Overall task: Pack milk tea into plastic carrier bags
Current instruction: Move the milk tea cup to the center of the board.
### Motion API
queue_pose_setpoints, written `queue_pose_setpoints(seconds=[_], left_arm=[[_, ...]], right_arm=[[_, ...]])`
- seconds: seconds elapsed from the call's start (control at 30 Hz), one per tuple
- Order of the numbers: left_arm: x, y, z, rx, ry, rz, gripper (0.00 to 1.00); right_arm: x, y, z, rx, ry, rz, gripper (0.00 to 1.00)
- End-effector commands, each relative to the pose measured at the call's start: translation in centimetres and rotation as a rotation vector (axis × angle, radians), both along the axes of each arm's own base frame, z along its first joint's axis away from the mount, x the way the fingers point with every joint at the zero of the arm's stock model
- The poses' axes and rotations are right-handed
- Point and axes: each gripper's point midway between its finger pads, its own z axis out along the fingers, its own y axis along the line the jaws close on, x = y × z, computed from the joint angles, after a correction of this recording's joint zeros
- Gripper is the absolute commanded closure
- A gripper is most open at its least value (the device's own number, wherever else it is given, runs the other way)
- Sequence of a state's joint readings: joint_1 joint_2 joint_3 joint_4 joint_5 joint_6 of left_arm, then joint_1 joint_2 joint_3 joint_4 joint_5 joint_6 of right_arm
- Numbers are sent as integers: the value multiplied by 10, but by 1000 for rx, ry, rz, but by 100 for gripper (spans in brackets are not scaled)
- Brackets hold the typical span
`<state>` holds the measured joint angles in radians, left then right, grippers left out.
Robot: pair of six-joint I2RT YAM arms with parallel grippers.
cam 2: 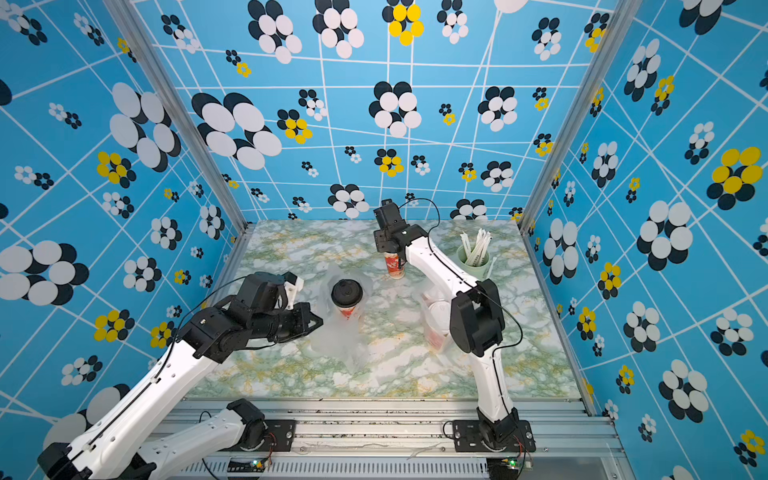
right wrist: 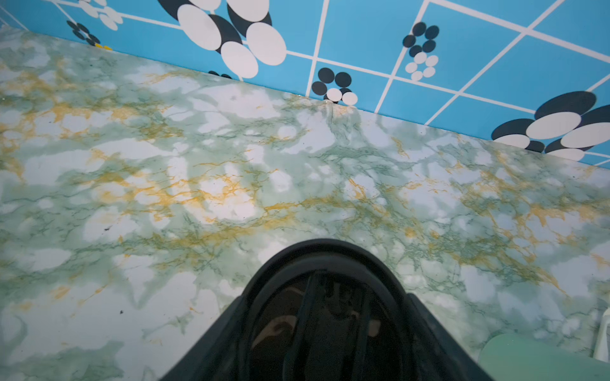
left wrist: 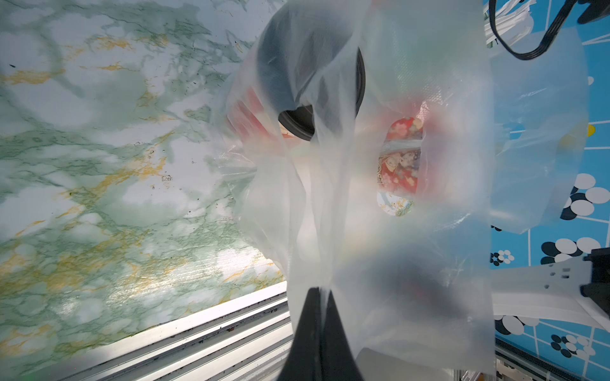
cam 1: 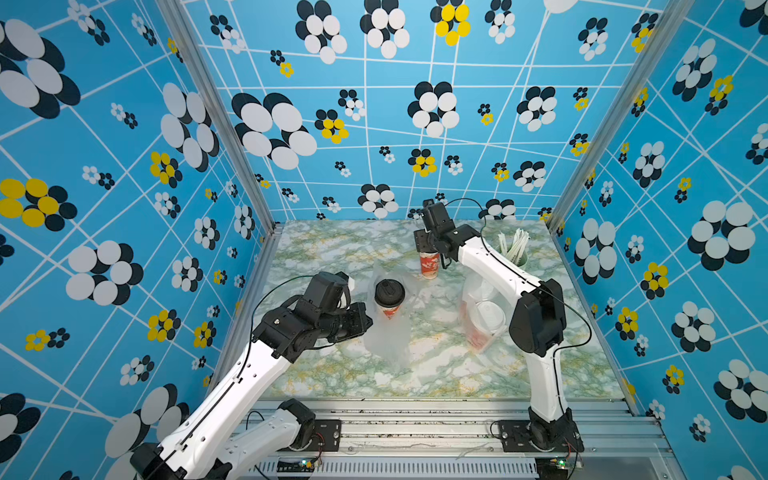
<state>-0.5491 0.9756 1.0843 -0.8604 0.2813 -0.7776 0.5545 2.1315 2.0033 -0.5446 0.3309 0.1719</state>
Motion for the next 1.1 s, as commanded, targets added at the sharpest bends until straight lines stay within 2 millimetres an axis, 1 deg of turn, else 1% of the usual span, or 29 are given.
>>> queue_pose_setpoints(seconds=[0.0, 0.2, 0.37, 0.57, 0.63, 0.67, 0.7, 0.8, 0.9, 1.07], left_arm=[[-4, 4, -2, -8, 10, 14, 100], [-5, 5, -2, -12, 11, 15, 100], [-5, 4, -1, -16, 8, 13, 100], [-6, 5, -3, -19, 11, 17, 100], [-6, 4, -3, -22, 9, 18, 100], [-6, 4, -3, -21, 10, 18, 100], [-6, 4, -3, -22, 10, 18, 100], [-6, 4, -3, -22, 10, 19, 100], [-6, 4, -3, -23, 11, 18, 100], [-5, 3, -3, -23, 11, 18, 100]], right_arm=[[-16, 9, 2, 28, 60, 26, 24], [-26, 2, 6, 19, 119, 0, 20], [-32, -4, 12, 8, 135, -17, 21], [-36, -13, 13, -40, 175, -48, 21], [-37, -15, 19, -43, 174, -52, 21], [-35, -14, 4, -64, 200, -57, 21], [-35, -16, 2, -70, 206, -63, 21], [-35, -20, 1, -82, 209, -82, 20], [-35, -22, 0, -56, 221, -91, 19], [-33, -21, -3, -32, 235, -91, 18]])
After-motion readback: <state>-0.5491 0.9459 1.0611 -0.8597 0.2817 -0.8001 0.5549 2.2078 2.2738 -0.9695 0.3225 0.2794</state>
